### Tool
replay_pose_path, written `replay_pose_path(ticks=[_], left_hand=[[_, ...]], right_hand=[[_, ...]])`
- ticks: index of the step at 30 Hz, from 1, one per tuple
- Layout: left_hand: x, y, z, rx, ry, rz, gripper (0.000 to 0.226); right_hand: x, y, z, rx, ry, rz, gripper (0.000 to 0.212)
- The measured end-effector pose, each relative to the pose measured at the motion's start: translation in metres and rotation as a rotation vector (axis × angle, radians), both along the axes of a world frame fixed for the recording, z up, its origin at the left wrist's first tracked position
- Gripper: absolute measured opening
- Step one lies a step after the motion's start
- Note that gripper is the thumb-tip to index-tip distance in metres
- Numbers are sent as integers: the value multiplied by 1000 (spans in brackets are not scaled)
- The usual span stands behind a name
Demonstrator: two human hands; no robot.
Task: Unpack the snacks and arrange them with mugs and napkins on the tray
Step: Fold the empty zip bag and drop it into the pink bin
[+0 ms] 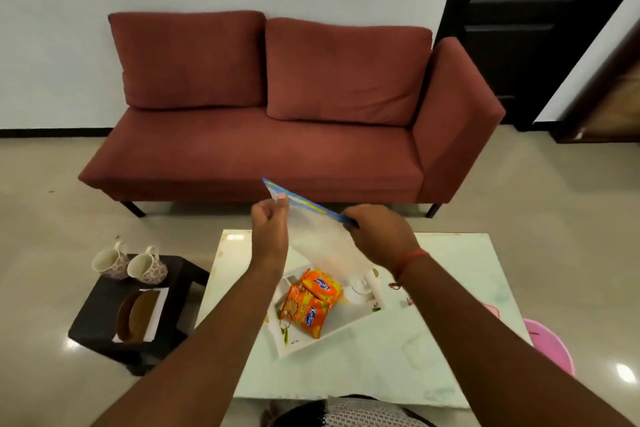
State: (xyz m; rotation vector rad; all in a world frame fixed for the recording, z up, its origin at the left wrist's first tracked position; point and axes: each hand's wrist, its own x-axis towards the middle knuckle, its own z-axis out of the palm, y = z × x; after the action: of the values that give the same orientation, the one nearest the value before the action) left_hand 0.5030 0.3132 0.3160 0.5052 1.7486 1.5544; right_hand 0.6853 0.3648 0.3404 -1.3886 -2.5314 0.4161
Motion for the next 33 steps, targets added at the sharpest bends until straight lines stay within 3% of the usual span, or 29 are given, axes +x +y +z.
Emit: replay_pose_path(ticks=[2,4,7,10,12,15,17,20,22,25,30,33], left_hand=[[-27,-4,0,7,220,-81,55],[-51,-8,0,35,324,-258,63],[-72,-10,-1,58,339,-521,43],[-72,-9,7,58,349,-456,19],[-72,-8,12,82,319,-372,10],[-66,-4,20,97,168,-272,16],[-59,0,25,121,41,-203,17],[-49,5,28,155,-67,-167,19],[-47,5,25,139,-34,-169,24],[-47,5,25,117,61,-105,28],[-48,8,36,114,127,-22,30],[-51,9,45,112,180,-99,37]], right_hand=[[4,11,20,-79,59,33,18],[7,20,43,-183,109,135,18],[8,29,73,-207,161,188,18],[9,36,90,-207,242,119,19],[13,37,94,-254,433,33,20],[20,31,80,-347,967,-186,31],[22,23,59,-473,1132,-326,43],[16,12,24,-609,1016,-340,47],[11,9,11,-563,954,-326,32],[5,10,12,-465,1012,-373,5],[7,14,26,-478,1074,-417,19],[10,15,29,-609,1131,-383,4]])
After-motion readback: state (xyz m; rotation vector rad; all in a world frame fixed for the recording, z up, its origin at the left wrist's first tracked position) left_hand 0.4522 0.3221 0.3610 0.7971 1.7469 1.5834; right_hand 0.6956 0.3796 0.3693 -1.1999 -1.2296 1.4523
